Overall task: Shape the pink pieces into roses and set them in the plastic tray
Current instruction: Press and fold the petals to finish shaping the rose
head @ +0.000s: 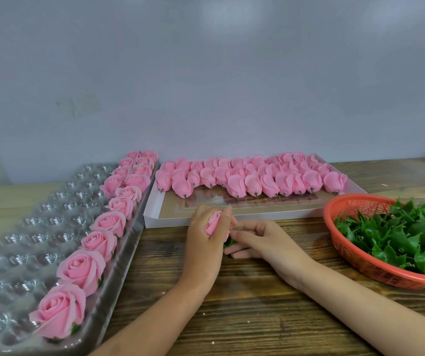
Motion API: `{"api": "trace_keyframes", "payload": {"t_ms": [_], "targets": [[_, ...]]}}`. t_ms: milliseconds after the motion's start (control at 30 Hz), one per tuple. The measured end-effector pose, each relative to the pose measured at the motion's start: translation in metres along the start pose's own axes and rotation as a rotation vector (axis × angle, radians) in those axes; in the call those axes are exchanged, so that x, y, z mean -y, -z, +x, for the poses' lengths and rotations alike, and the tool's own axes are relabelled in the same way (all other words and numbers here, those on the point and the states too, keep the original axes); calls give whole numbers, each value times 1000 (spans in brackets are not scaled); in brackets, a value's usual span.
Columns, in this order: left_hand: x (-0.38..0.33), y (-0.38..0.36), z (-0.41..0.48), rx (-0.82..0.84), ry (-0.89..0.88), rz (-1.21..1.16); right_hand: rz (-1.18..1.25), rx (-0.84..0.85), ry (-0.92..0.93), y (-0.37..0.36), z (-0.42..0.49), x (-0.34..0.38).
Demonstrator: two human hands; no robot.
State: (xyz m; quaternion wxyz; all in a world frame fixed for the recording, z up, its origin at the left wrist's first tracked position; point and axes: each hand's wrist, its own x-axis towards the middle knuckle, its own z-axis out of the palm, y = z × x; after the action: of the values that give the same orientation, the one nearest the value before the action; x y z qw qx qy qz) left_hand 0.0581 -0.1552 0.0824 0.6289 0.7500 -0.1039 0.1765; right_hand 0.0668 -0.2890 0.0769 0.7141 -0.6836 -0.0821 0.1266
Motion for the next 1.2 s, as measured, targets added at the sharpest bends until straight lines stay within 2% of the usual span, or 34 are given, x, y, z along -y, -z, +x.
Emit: {"api": "trace_keyframes", "payload": {"t_ms": [333, 533, 867, 1200], "targets": [[2, 0, 2, 22, -11, -29, 1, 1, -22, 1, 0, 0], [3, -1, 2, -4, -81, 53, -16, 18, -32, 0, -1, 3], [1, -2, 0, 49, -120, 97, 7, 89, -85, 4, 0, 6], [-2, -1, -2, 30, -141, 115, 36, 69, -102, 4, 1, 7]]}}
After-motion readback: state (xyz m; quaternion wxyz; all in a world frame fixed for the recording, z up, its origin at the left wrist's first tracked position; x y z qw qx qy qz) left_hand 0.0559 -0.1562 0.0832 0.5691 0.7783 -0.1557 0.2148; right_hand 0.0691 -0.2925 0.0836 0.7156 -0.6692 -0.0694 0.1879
